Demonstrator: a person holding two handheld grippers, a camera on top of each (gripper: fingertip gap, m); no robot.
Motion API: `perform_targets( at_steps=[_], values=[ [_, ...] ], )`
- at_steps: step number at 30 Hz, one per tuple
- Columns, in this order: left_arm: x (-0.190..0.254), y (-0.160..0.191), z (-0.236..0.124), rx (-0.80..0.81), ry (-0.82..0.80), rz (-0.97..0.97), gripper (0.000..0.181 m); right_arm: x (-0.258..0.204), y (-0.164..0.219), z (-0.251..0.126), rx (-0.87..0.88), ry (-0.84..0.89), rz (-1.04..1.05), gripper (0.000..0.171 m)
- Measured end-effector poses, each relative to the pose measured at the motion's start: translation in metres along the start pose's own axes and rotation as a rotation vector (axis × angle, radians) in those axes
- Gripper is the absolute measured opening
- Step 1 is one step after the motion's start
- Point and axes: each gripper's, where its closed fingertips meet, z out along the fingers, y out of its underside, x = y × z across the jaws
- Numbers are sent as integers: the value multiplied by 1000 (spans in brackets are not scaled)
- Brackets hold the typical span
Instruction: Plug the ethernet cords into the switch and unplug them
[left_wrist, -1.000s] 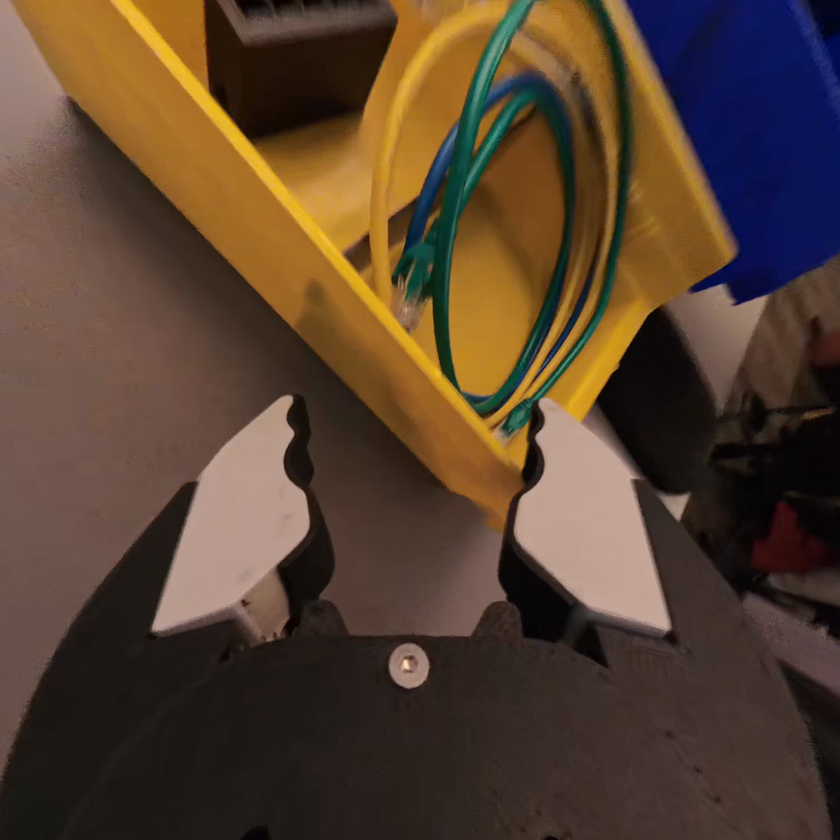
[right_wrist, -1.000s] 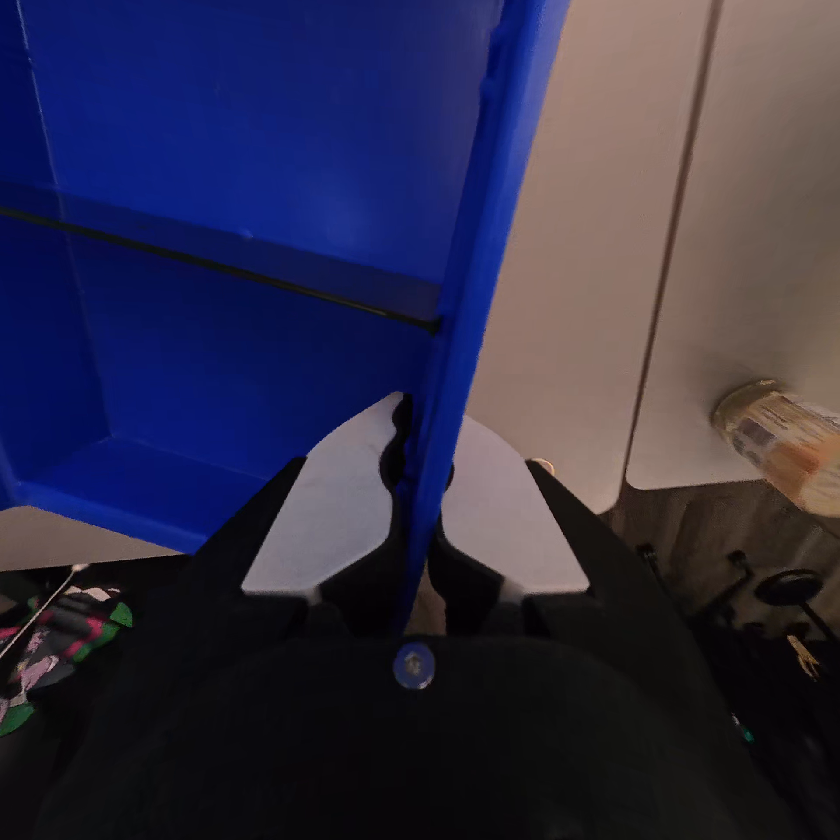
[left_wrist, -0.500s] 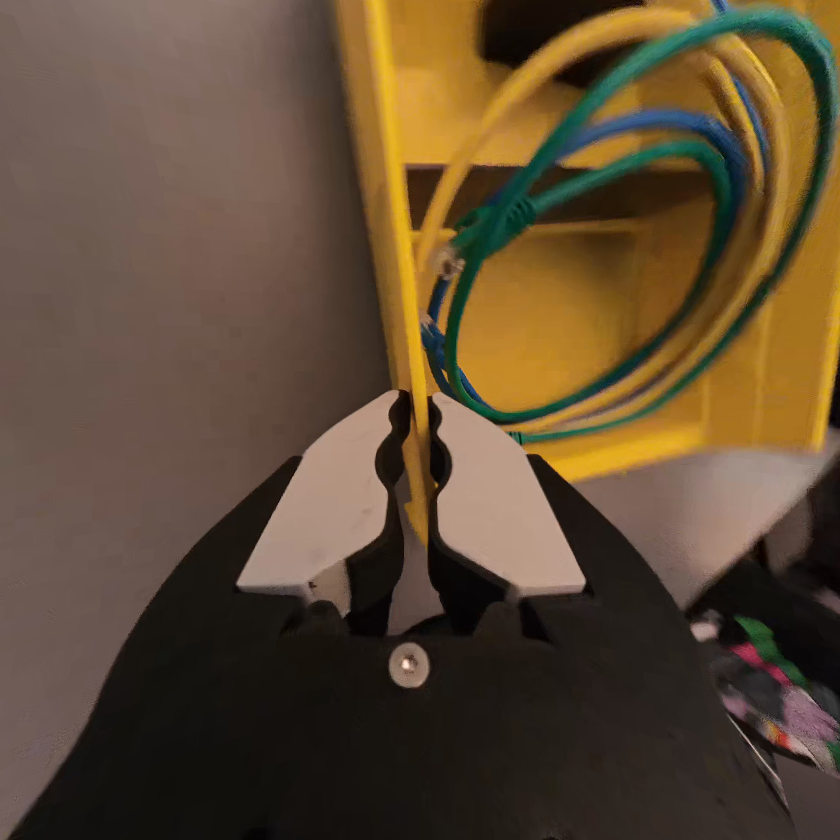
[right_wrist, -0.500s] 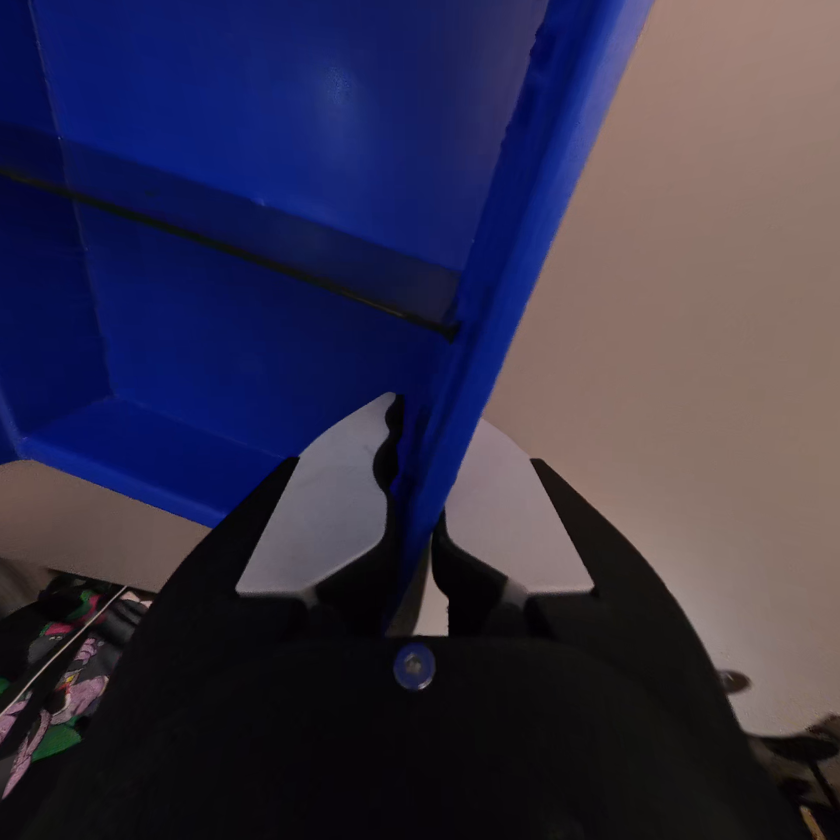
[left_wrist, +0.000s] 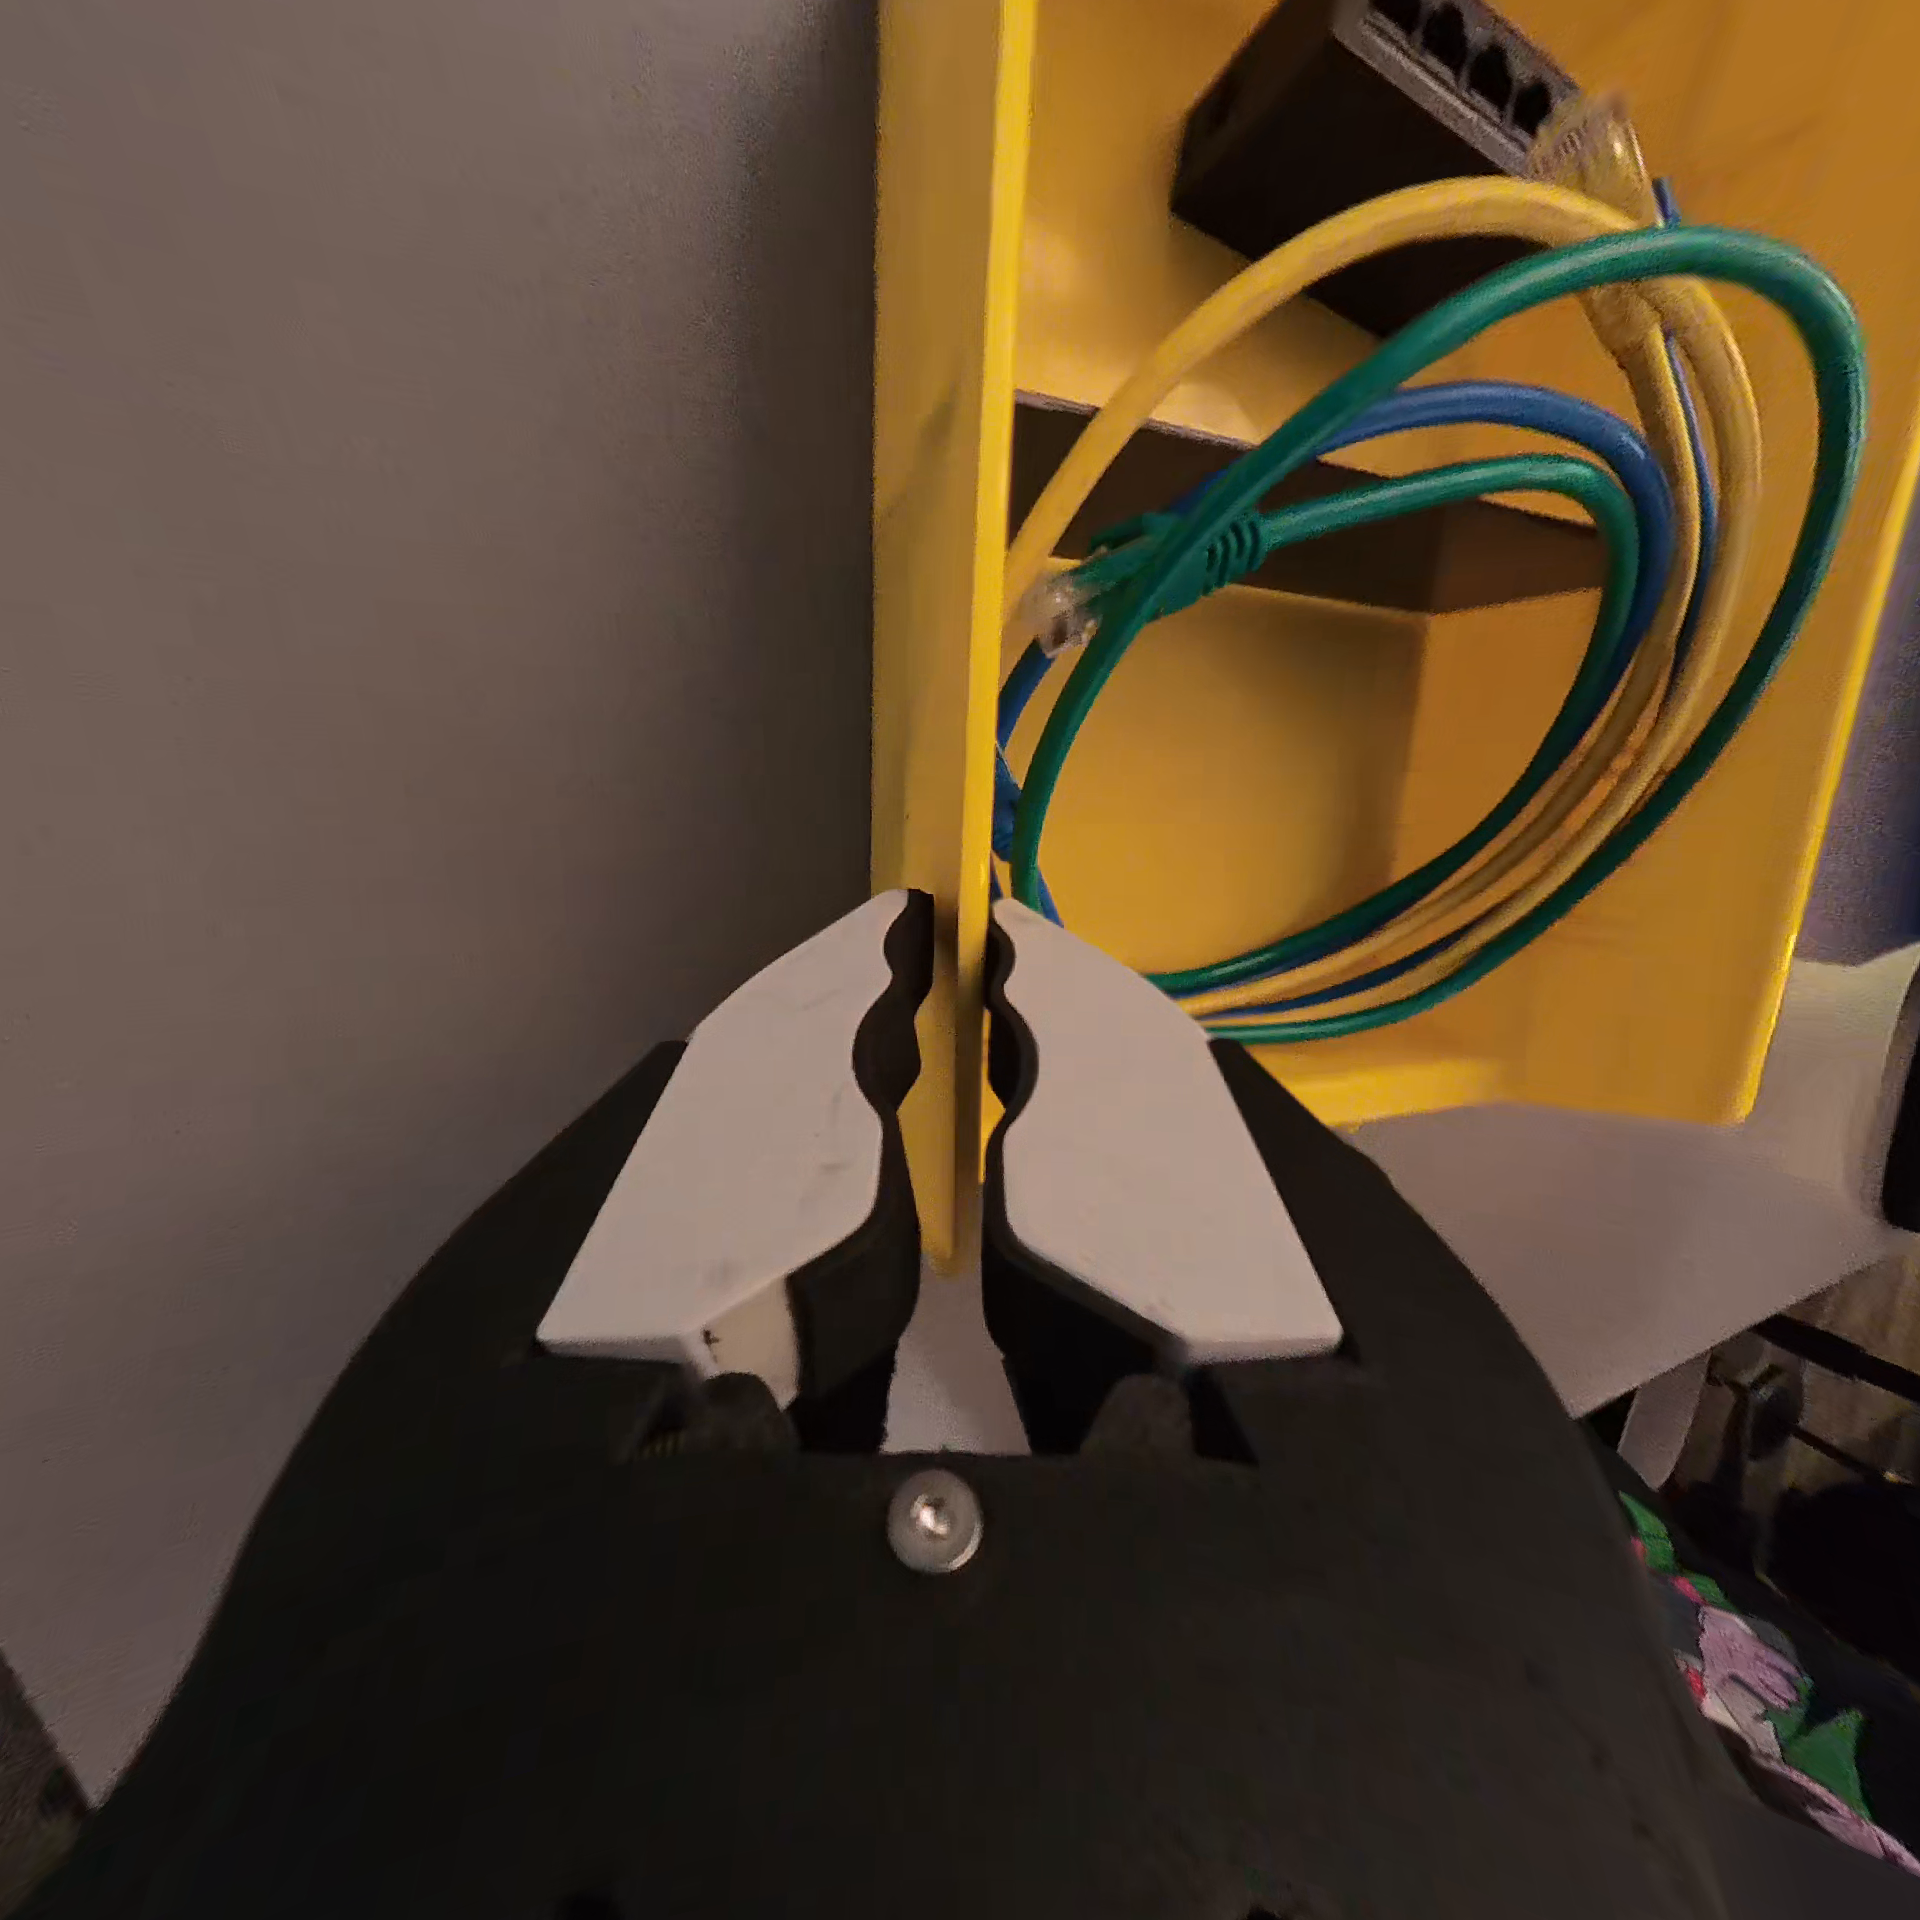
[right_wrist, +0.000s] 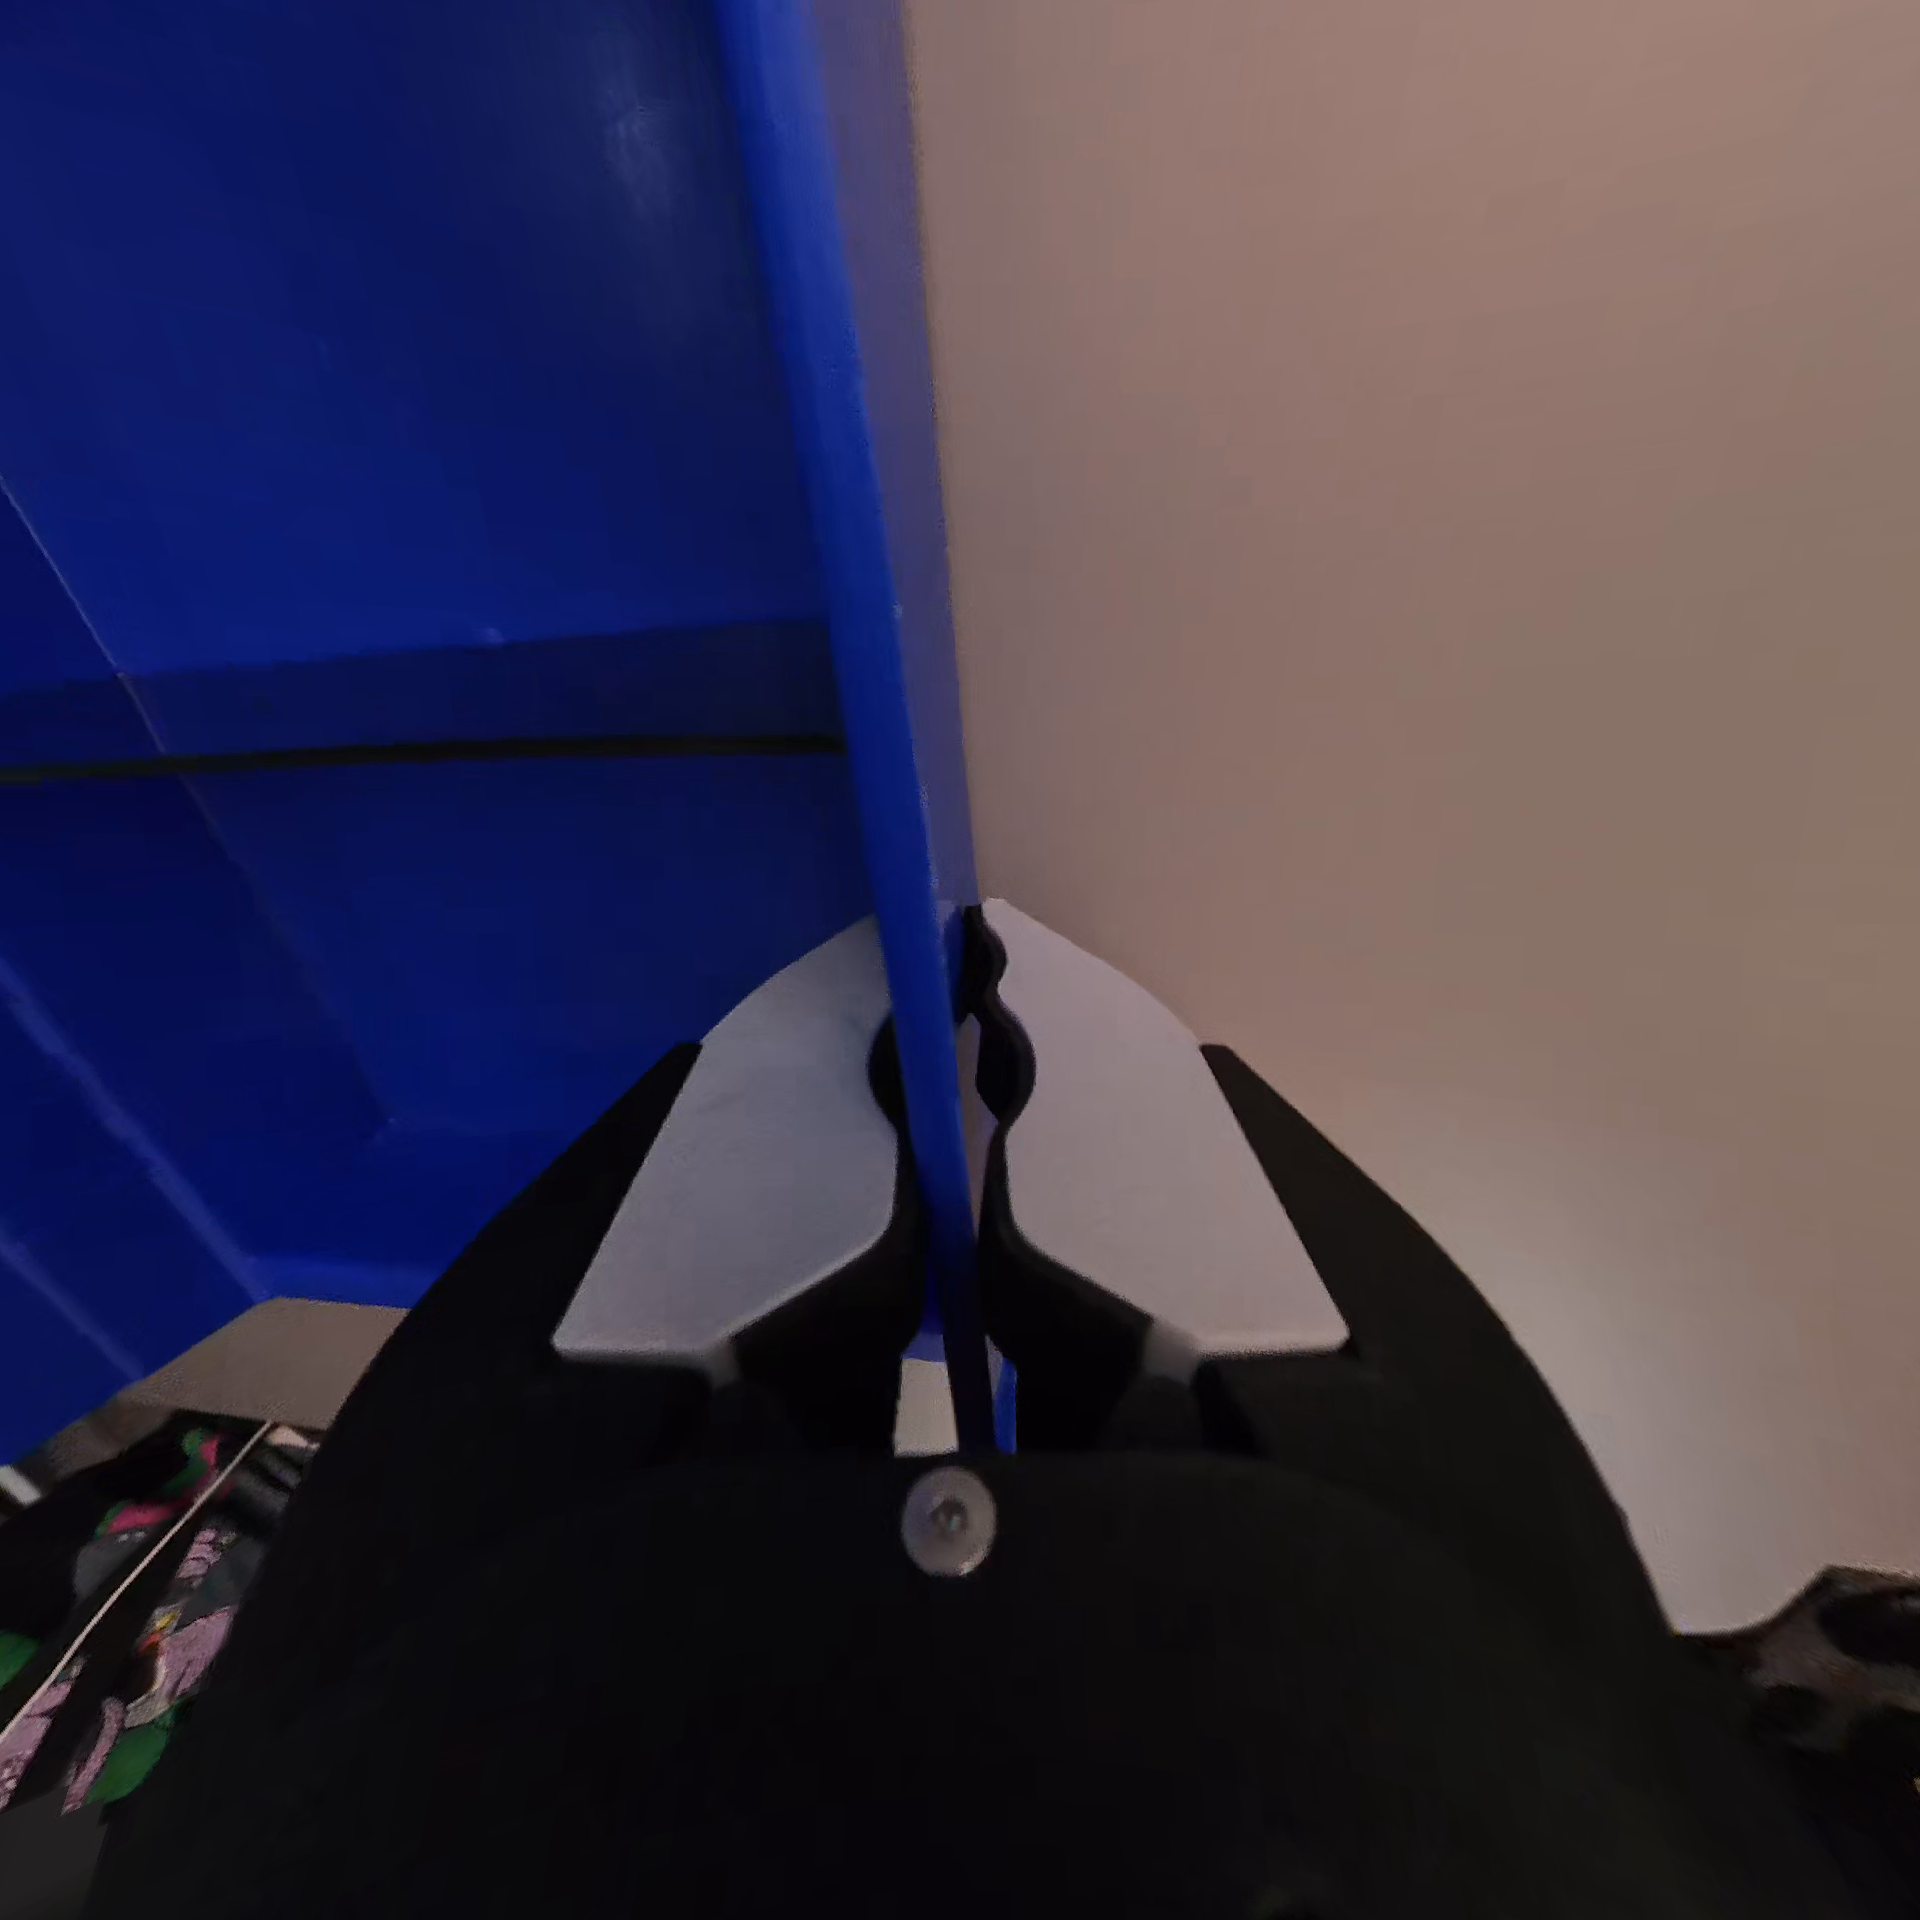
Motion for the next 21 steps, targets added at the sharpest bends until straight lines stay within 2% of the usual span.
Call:
perform_targets(
  at_steps=[5,15,21],
  values=[
    [-13,18,-13,-20,-5,-47,7,45,11,-7,13,-2,98,7],
    [-13,24,-14,-68,-72,65,6,46,10,-7,14,-2,153,7],
    [-14,20,-13,-49,-45,47,6,50,9,-7,27,-1,168,6]
  ],
)
